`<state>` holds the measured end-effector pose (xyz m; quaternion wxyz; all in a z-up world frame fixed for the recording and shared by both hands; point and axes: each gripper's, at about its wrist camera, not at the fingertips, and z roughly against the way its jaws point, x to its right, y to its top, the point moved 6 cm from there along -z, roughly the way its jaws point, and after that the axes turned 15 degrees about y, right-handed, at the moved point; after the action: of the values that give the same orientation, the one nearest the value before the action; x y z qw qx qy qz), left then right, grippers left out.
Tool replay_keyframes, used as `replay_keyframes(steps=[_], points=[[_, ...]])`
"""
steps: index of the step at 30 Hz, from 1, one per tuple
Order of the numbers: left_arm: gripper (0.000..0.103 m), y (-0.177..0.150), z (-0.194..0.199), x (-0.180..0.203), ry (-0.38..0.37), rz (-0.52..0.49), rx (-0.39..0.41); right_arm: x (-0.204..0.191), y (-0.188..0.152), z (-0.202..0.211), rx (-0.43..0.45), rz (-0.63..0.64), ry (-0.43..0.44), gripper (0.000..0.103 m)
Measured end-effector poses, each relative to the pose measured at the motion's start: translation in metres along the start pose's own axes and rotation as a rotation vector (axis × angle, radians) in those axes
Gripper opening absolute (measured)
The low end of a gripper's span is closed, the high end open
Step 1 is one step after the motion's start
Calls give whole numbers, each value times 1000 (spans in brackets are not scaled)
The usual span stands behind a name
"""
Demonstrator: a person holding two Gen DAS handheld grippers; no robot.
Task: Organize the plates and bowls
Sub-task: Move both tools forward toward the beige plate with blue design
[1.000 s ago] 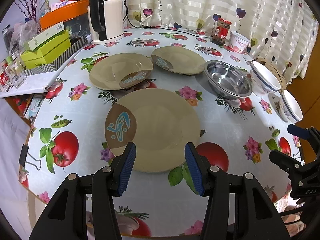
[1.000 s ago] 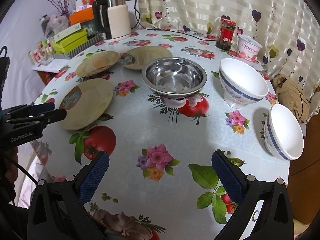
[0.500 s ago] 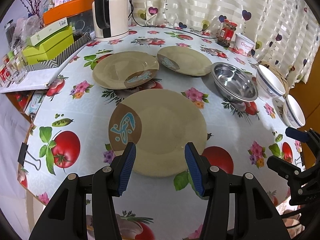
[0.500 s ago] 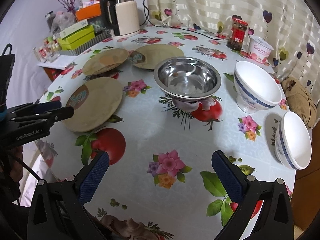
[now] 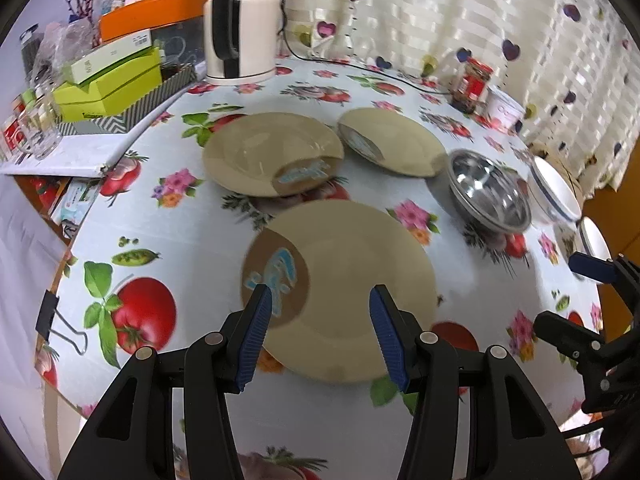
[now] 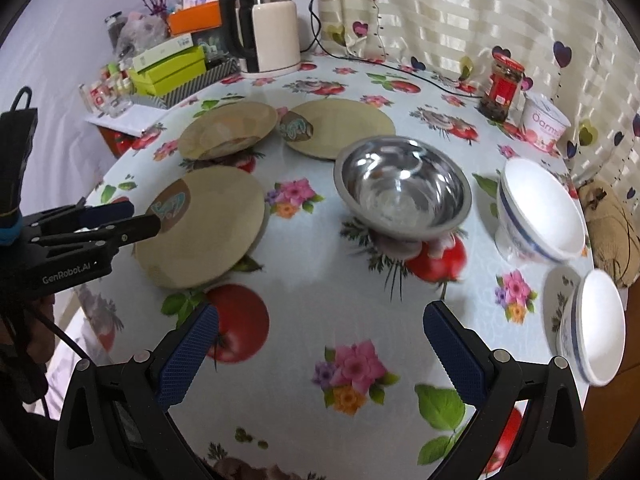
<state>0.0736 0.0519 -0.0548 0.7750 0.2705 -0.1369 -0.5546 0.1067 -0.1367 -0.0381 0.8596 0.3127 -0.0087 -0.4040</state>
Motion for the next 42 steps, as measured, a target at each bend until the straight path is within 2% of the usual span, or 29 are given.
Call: replay_keyframes(steps=[14,17,23,25,34,36,40,42], points=[[52,32,-23,-40,41,104,7,-21,67,-35,-5,89,66,98],[52,37,-30,-48,50,118,1,-25,81,-45,-15,104,75,86],[52,48,-46,-62,50,153,-16,-30,107,-69,-38,119,94,84],[52,52,-52,-66,49,168,-25,-31,114,-79,-50,117,105,80],[52,70,-75,-82,38,224,-45,-33,136,-115,-90,103,134,73],[52,74,-80,-84,39,233,-47,-34,139,-121,-98,105,137,66],[52,82,-87,-87,36,252,-49,-34,146,-133,-109,98,148,63],[52,85,-91,-89,37,261,-49,-33,149,-137,-111,90,153,57]])
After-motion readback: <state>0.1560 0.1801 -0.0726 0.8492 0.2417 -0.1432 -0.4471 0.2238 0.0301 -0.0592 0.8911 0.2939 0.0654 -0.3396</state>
